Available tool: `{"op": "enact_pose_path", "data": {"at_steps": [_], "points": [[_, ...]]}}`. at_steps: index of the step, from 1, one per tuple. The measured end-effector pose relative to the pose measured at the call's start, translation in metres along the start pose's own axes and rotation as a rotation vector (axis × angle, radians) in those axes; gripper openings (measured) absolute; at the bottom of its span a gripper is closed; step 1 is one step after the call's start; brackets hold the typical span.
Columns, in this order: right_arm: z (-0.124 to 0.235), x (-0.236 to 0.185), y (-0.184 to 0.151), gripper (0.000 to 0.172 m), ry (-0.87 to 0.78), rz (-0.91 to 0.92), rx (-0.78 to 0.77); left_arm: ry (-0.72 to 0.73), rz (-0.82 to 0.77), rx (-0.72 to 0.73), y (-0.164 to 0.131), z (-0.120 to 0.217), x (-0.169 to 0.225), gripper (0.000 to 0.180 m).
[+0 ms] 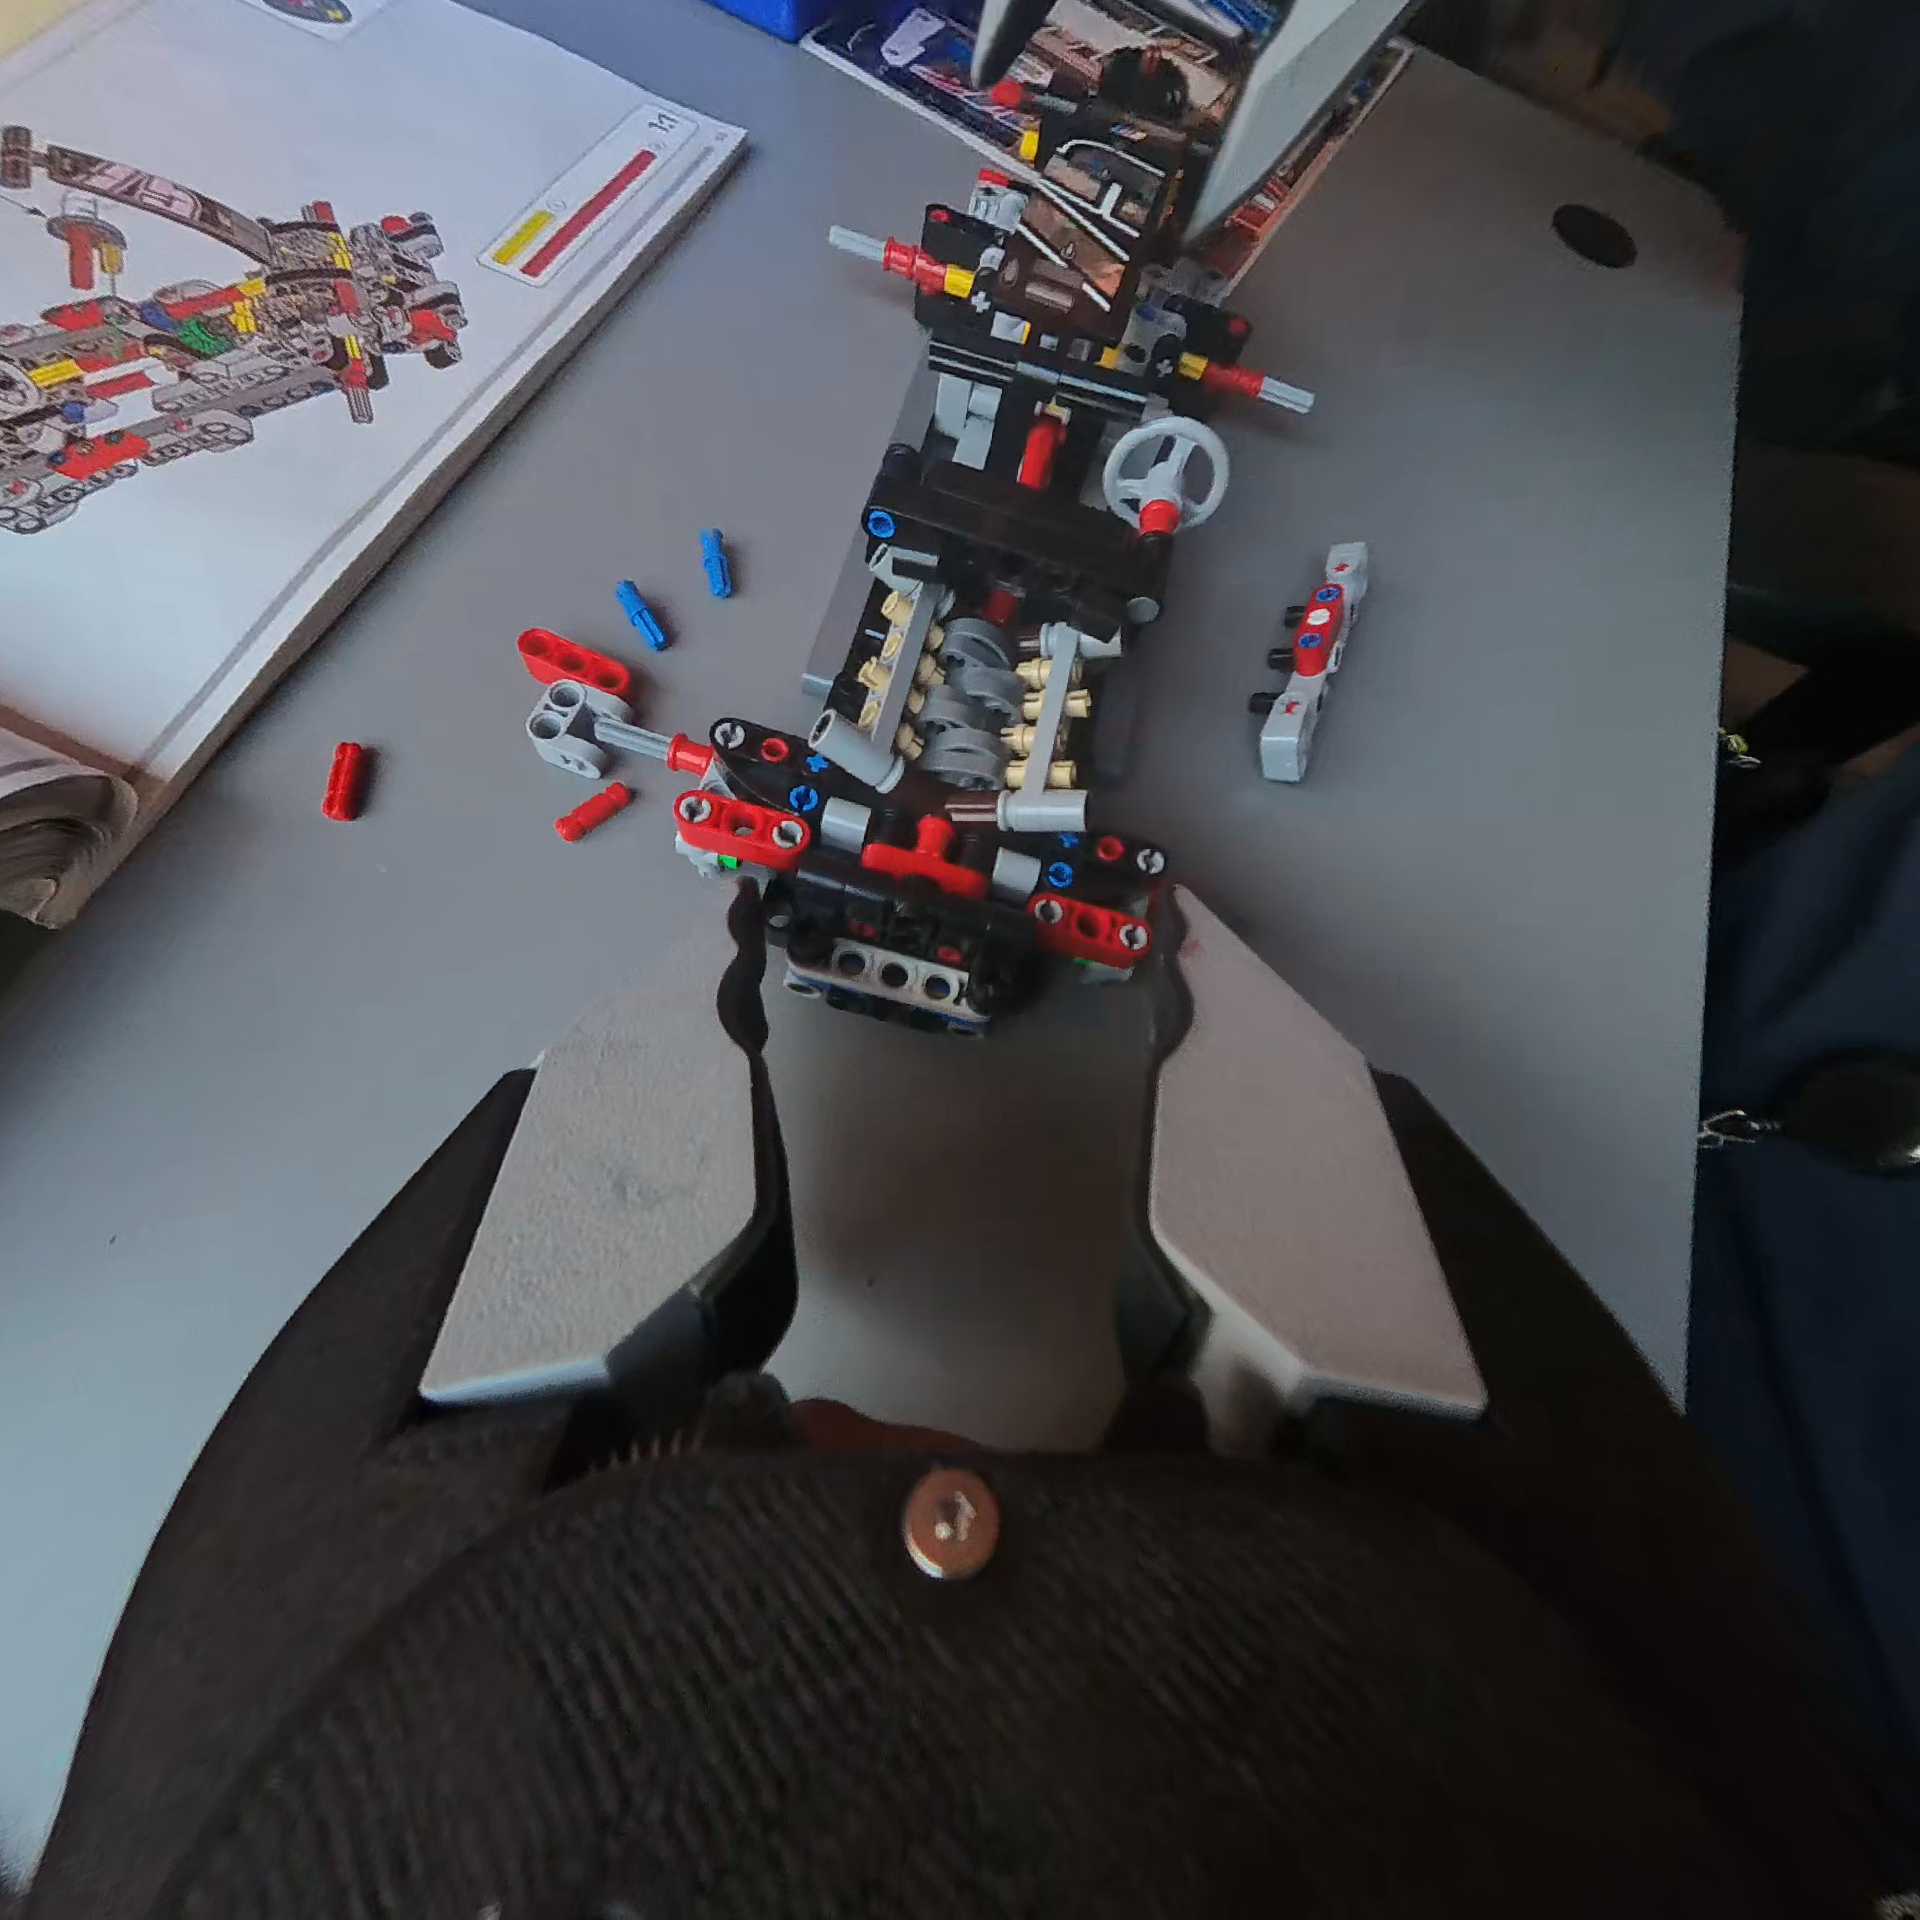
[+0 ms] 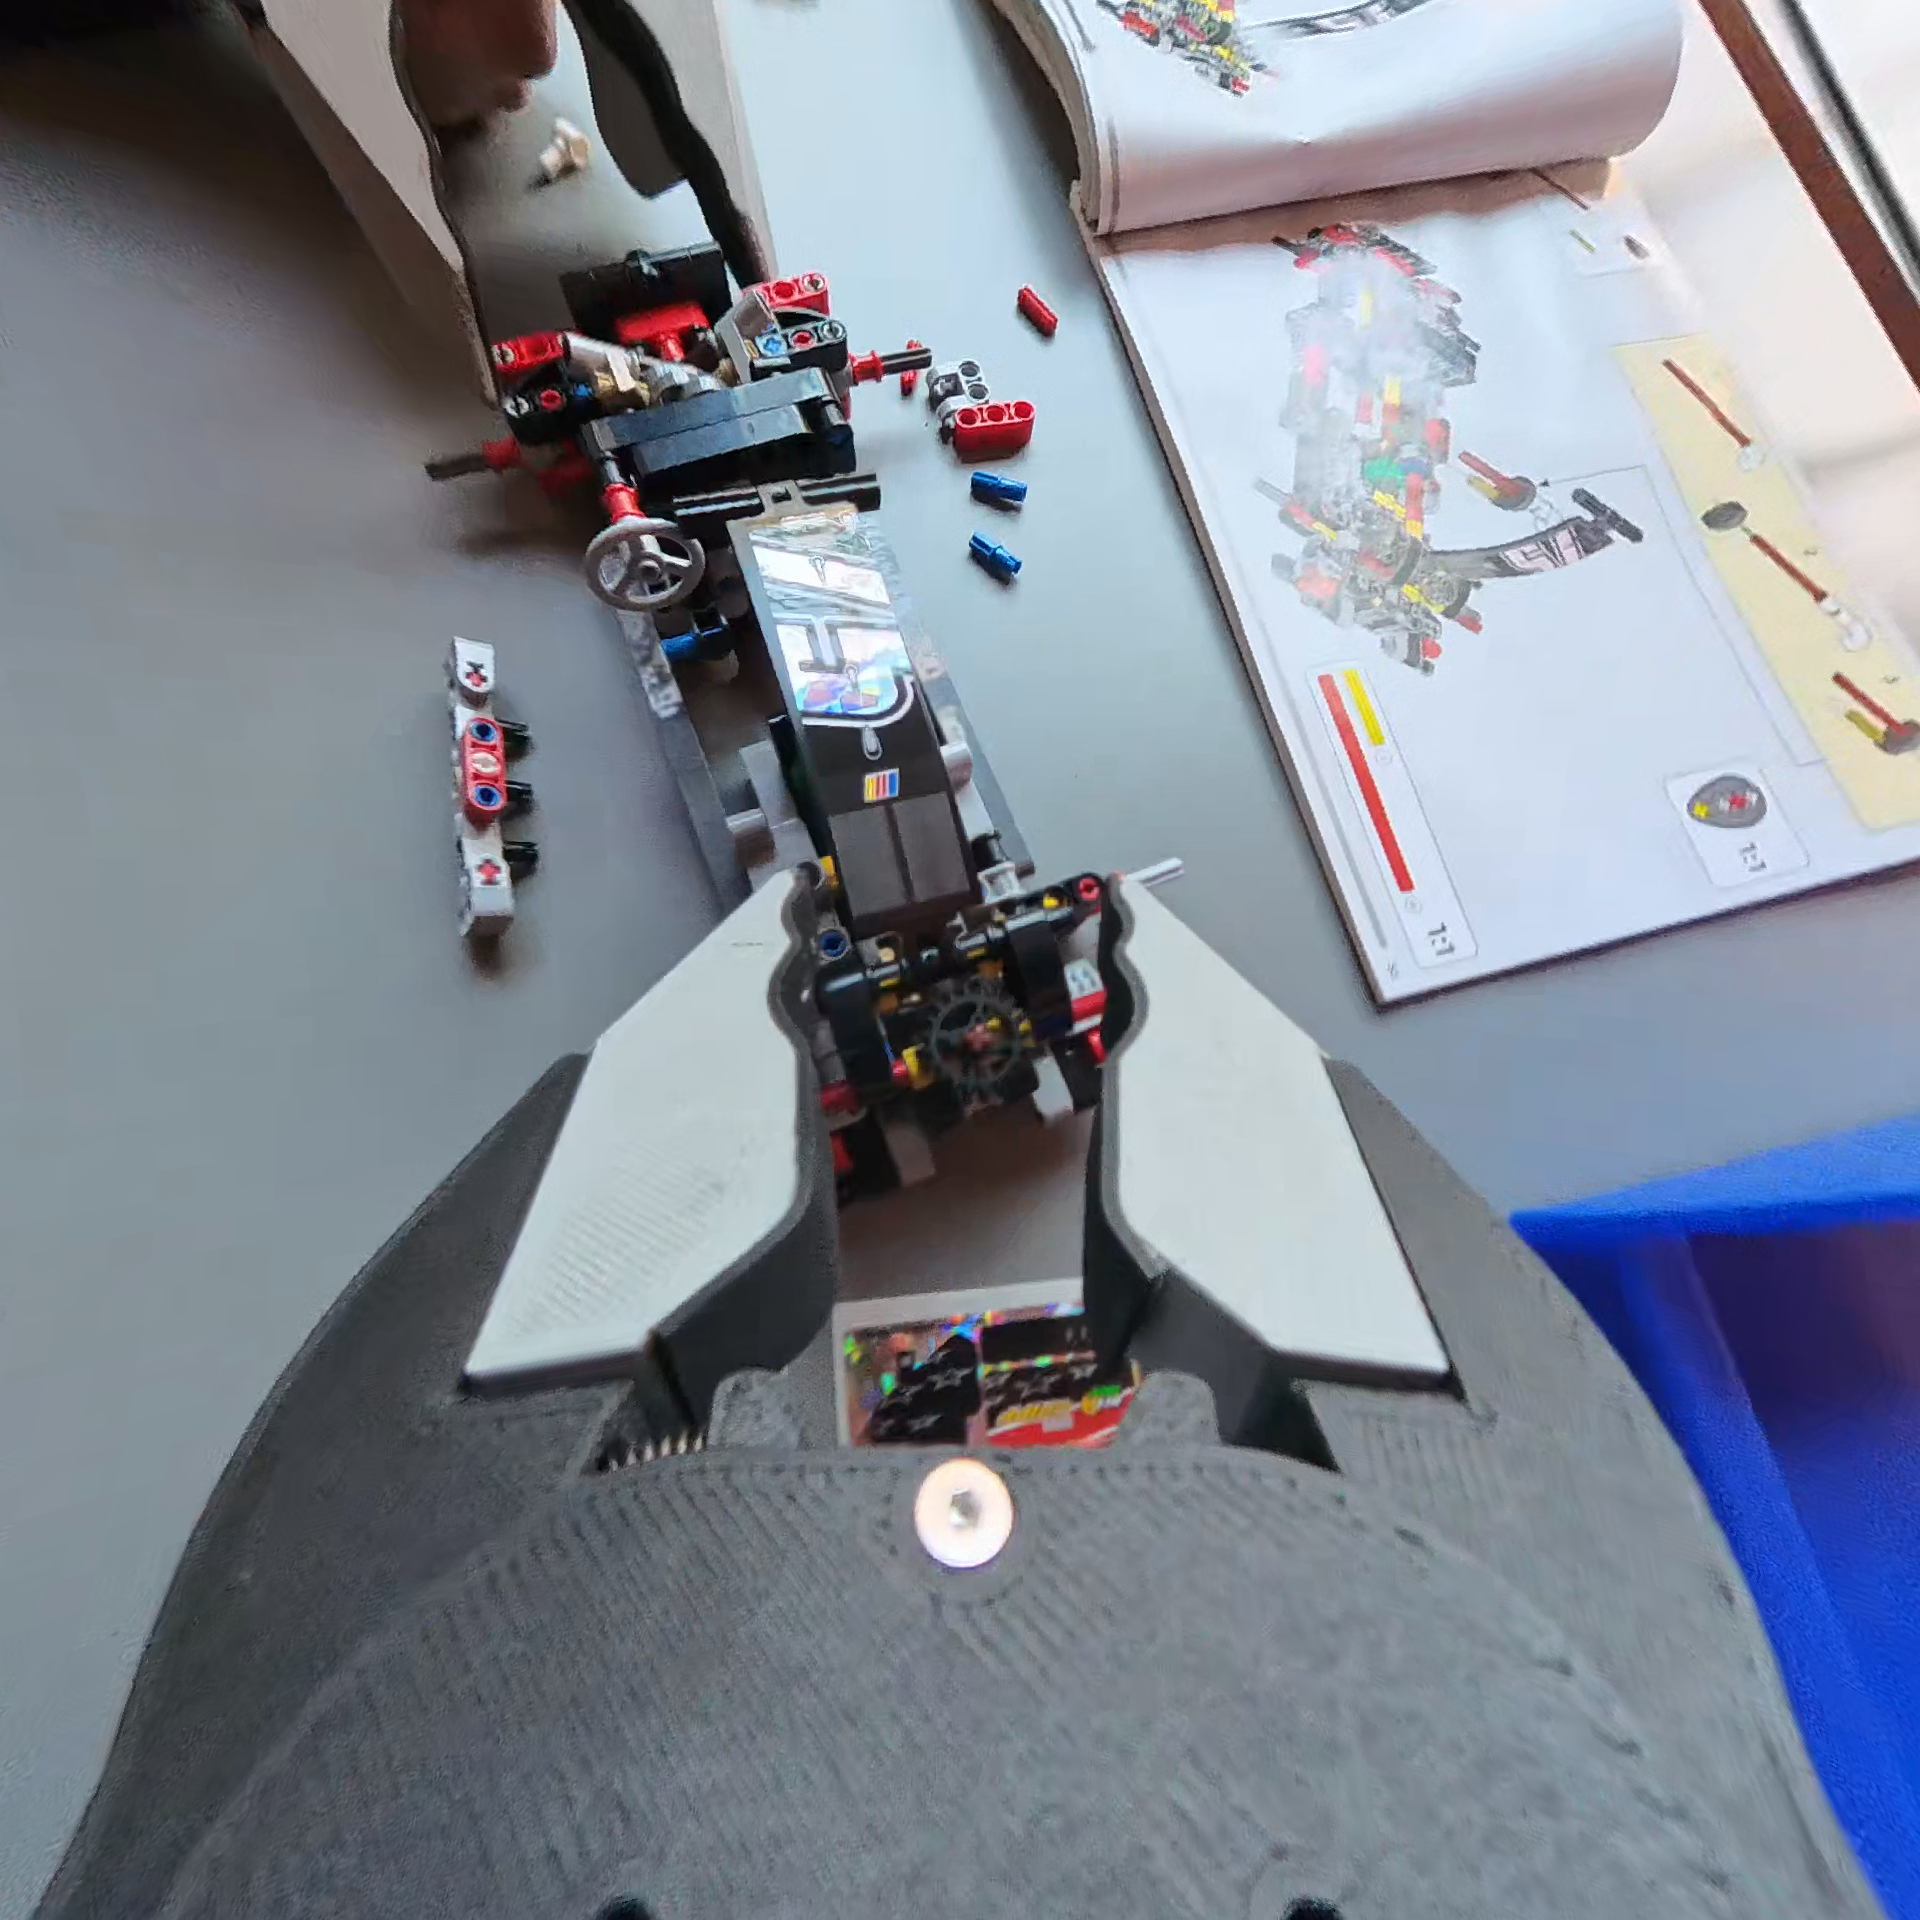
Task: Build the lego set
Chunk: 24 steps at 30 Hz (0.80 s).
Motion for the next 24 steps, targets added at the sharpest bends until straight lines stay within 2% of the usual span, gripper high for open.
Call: {"op": "enact_pose_path", "data": {"at_steps": [3,5,6,14,21,23,24], "points": [[-0.011,-0.001,0.003,0.041,-0.004,0.106,-0.052,0.002,0.004,-0.008,0.001,-0.002,0.000,0.072],[-0.013,-0.001,0.006,0.026,0.005,0.145,-0.066,-0.002,0.018,-0.006,0.002,-0.004,0.000,0.072],[-0.014,0.000,0.006,0.024,-0.003,0.143,-0.055,-0.003,0.028,-0.004,0.003,-0.004,-0.001,0.072],[-0.012,-0.001,-0.006,0.024,0.029,0.173,0.086,-0.012,0.026,-0.009,0.003,-0.006,-0.001,0.072],[-0.012,0.002,-0.010,0.024,0.072,0.158,0.148,-0.032,0.026,-0.014,0.003,-0.005,-0.003,0.072],[-0.013,0.003,-0.011,0.029,0.085,0.133,0.155,-0.035,0.025,-0.014,0.003,-0.004,-0.003,0.072],[-0.012,0.004,-0.011,0.038,0.087,0.128,0.151,-0.038,0.026,-0.013,0.002,-0.004,-0.003,0.072]]}}
Point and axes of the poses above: each gripper's, where its closed fingertips meet, z back along the fingers, y out of its top, x = y × z across the jaws, the point moved 10 cm from there along z, back along the fingers, and after that the axes turned 2 degrees about -y, right-handed, at the moved point
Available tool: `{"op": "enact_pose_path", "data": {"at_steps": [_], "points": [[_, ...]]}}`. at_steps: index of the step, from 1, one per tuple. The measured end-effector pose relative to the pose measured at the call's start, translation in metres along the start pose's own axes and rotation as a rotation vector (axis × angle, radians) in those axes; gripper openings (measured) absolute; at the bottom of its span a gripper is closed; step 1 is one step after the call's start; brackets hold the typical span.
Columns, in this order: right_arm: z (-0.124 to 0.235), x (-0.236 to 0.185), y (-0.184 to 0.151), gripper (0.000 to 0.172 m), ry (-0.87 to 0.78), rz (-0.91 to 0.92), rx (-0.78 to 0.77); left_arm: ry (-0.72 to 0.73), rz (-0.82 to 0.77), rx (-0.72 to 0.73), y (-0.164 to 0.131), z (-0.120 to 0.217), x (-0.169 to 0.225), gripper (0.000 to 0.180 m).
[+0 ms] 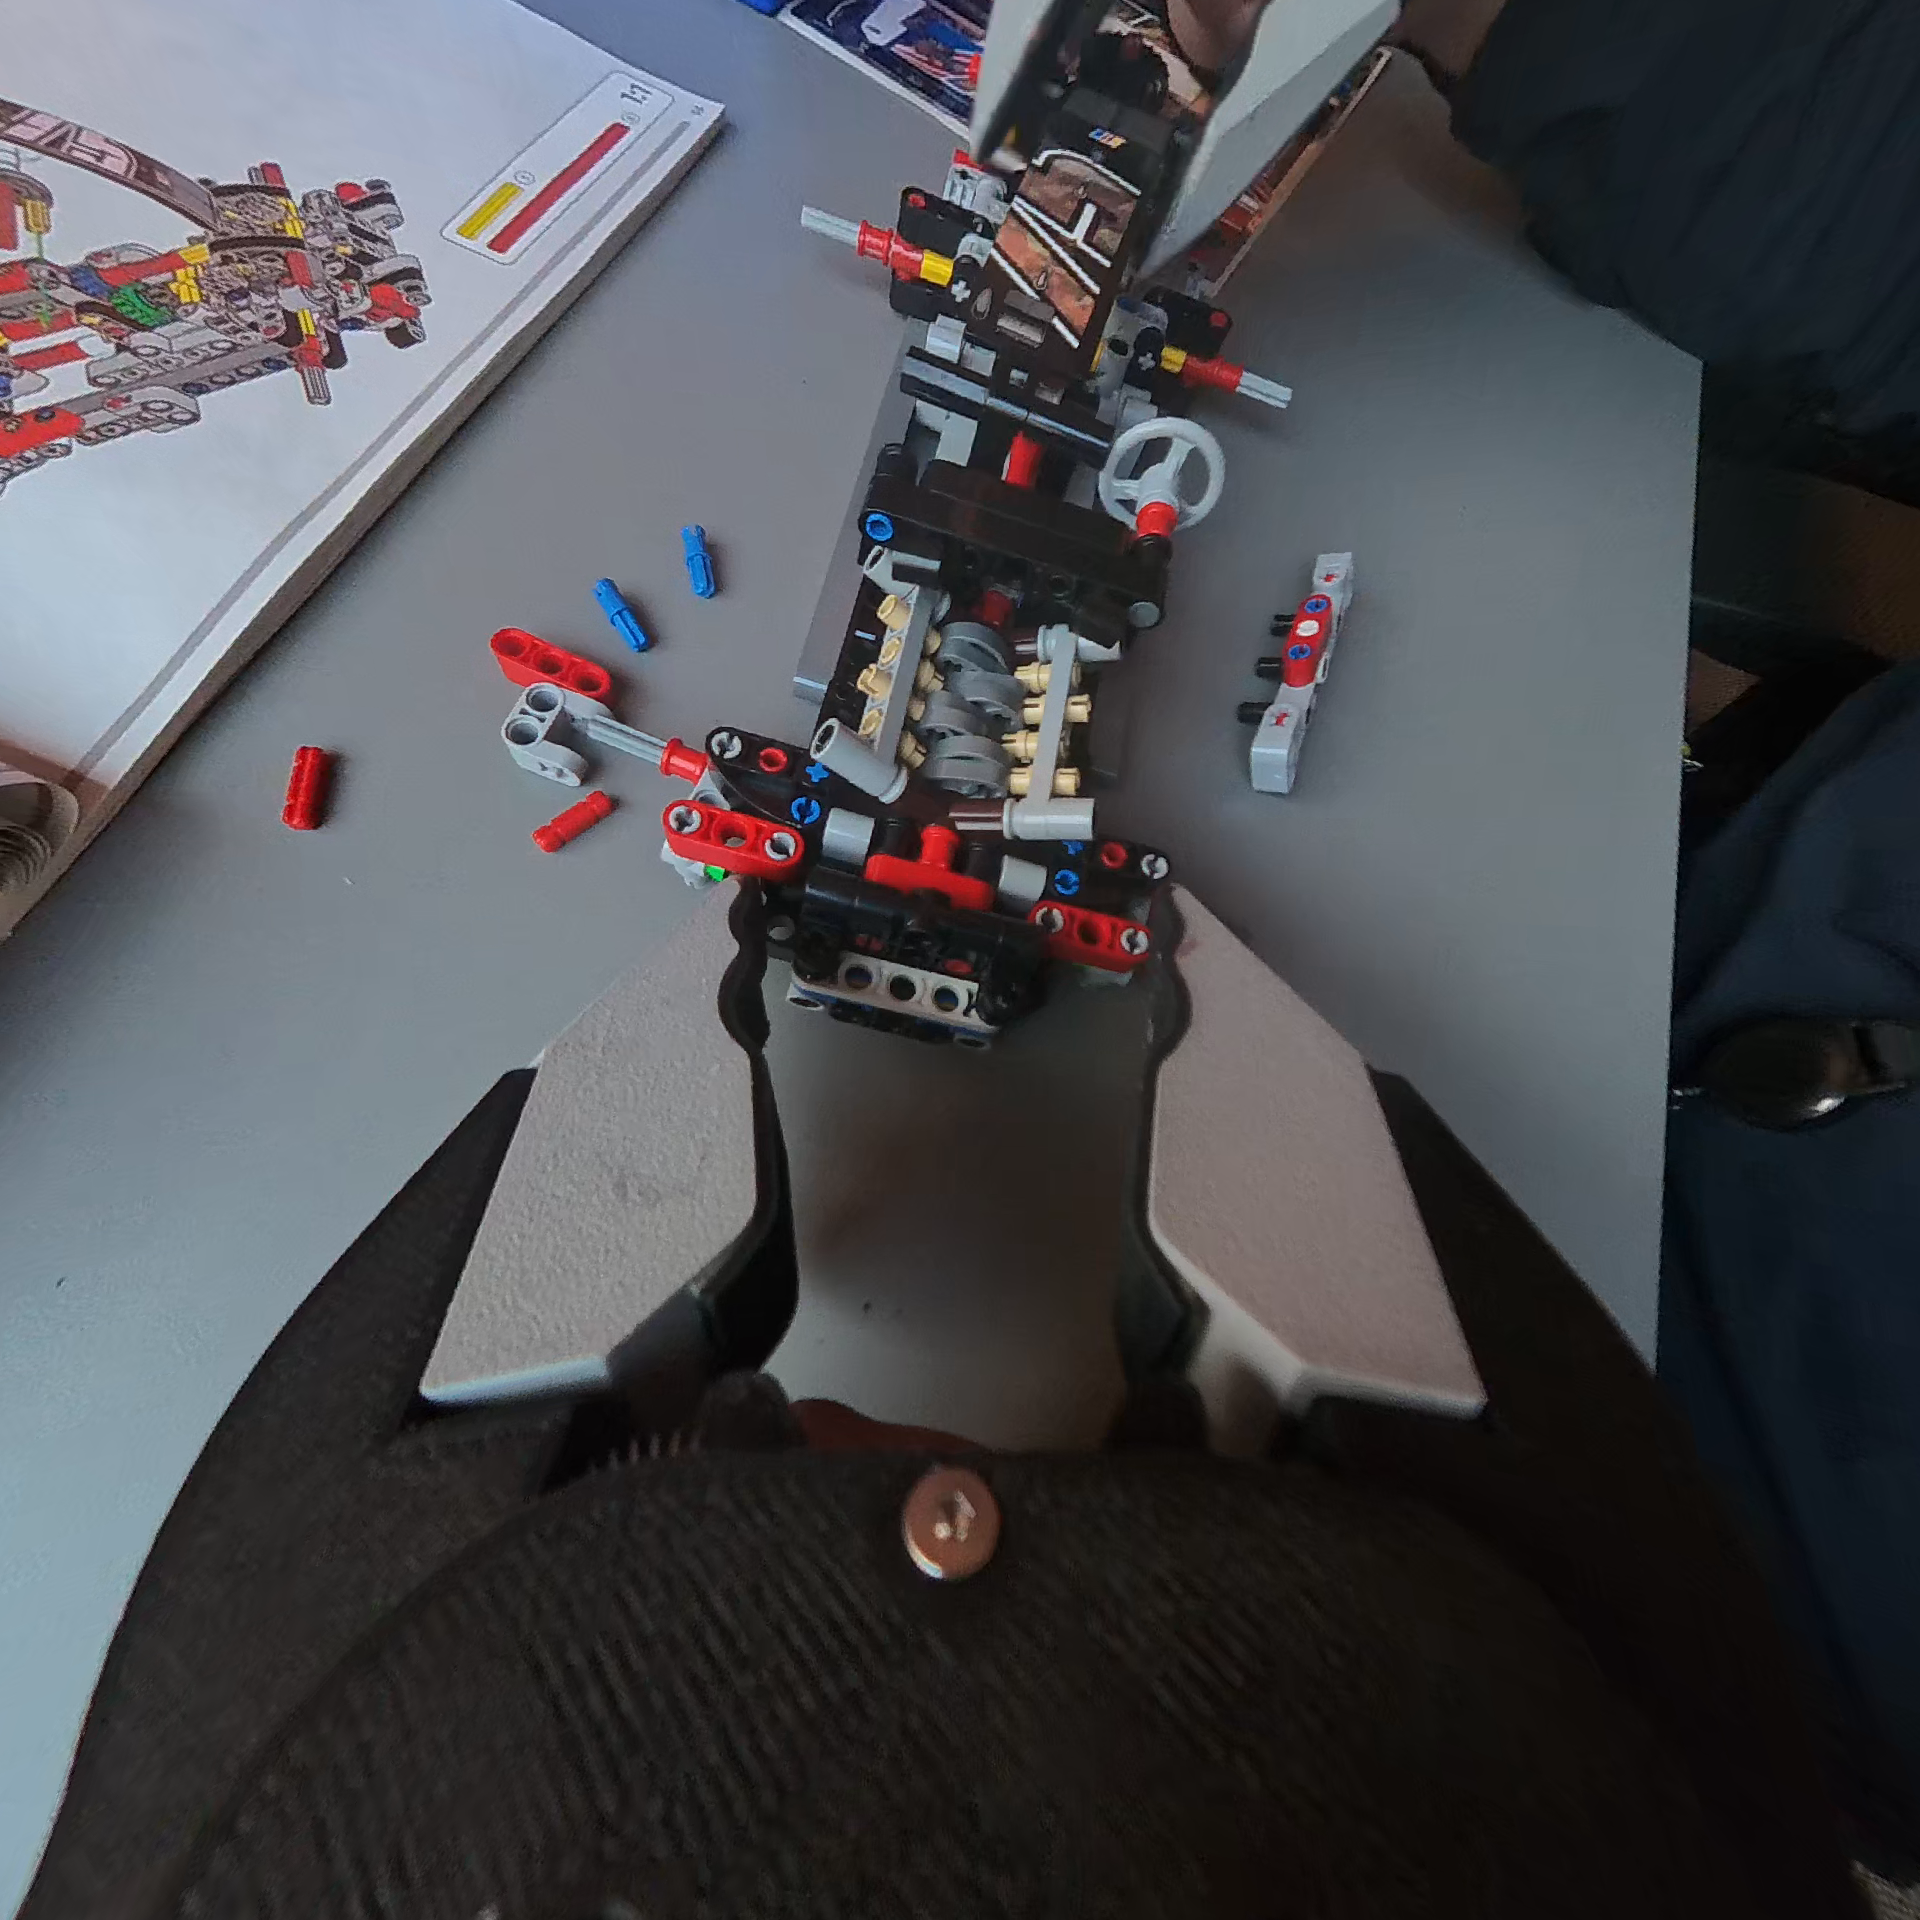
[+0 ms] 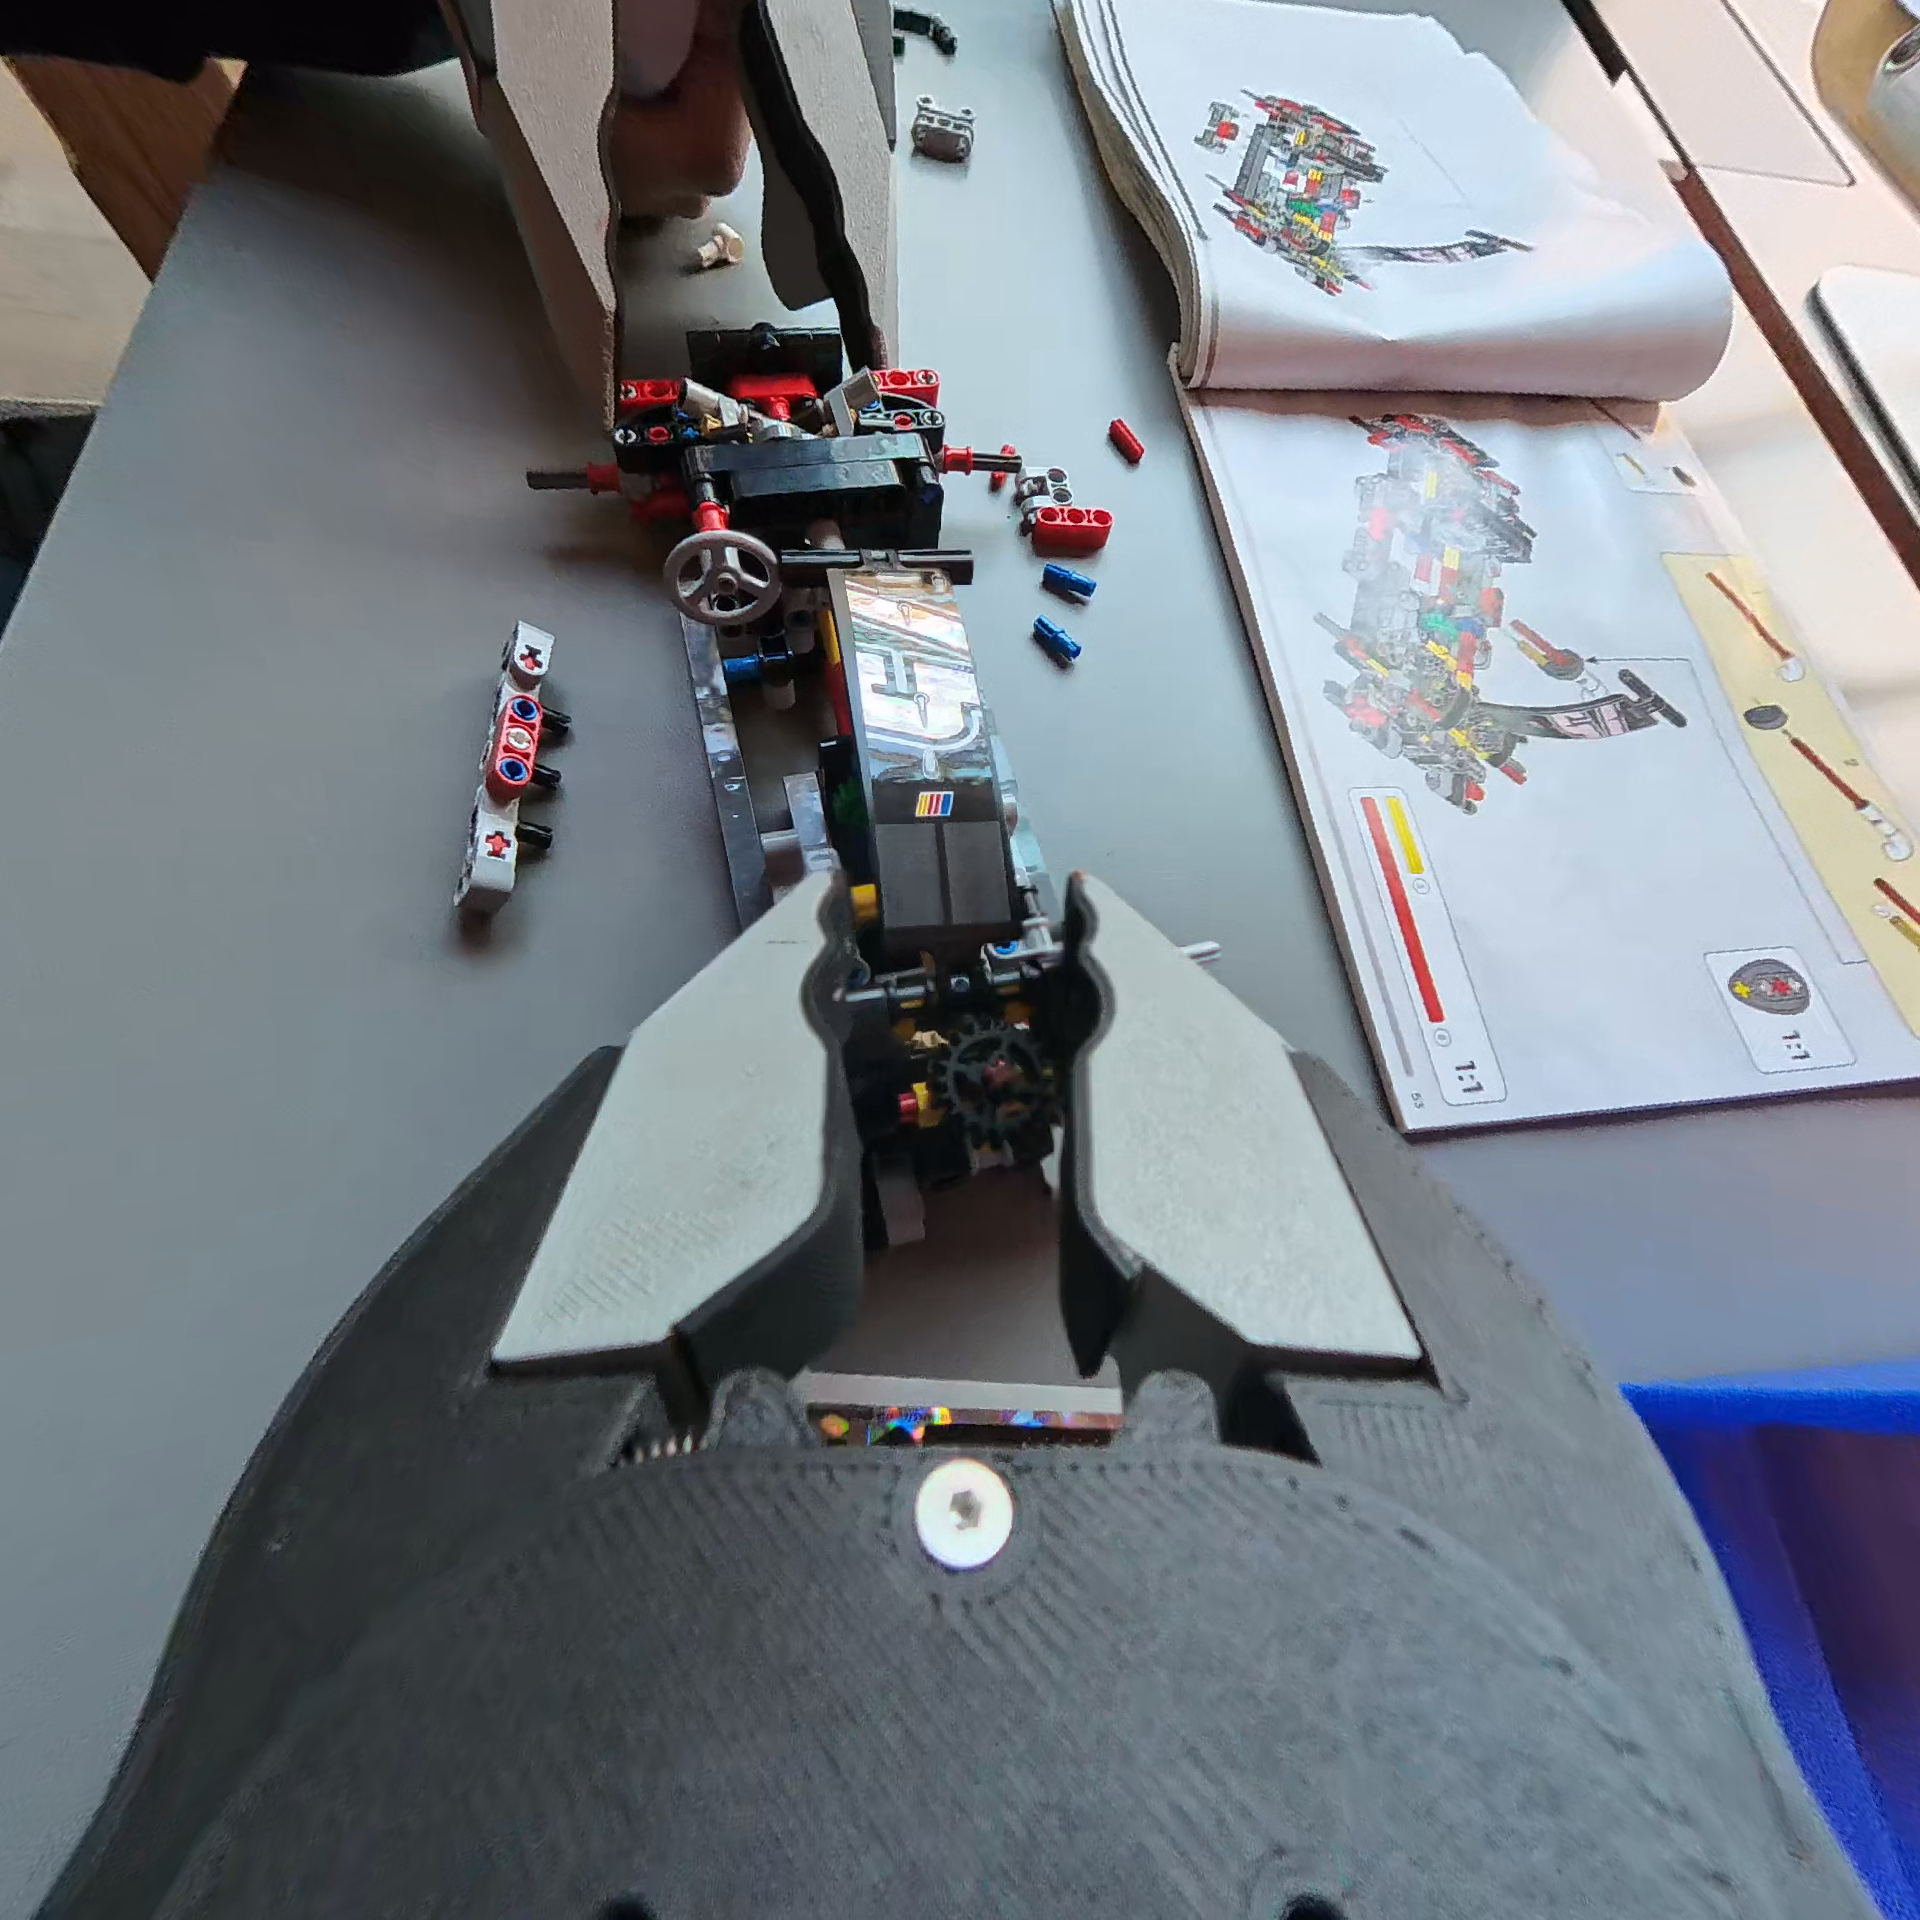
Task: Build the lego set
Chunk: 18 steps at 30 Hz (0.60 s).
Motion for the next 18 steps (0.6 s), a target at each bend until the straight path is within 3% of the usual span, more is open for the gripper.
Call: {"op": "enact_pose_path", "data": {"at_steps": [9,14,16,18], "points": [[0.028,0.003,0.004,0.045,0.019,-0.074,0.141,-0.014,0.004,0.004,-0.002,0.002,0.003,0.072],[0.011,0.006,0.013,0.041,0.019,-0.029,0.040,-0.019,0.010,-0.001,-0.001,0.001,0.002,0.071],[0.000,0.004,0.015,0.027,0.059,0.004,-0.027,-0.023,0.013,-0.001,-0.001,0.001,0.001,0.071],[-0.007,0.003,0.016,0.024,0.098,0.021,-0.061,-0.027,0.025,0.000,-0.002,0.001,0.000,0.071]]}}
Point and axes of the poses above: each gripper's, where its closed fingertips meet, z back along the fingers, y out of its top, x = y × z across the jaws, the point moved 10 cm from there along z, back along the fingers, and after that the axes turned 2 degrees about -y, right-handed, at the moved point
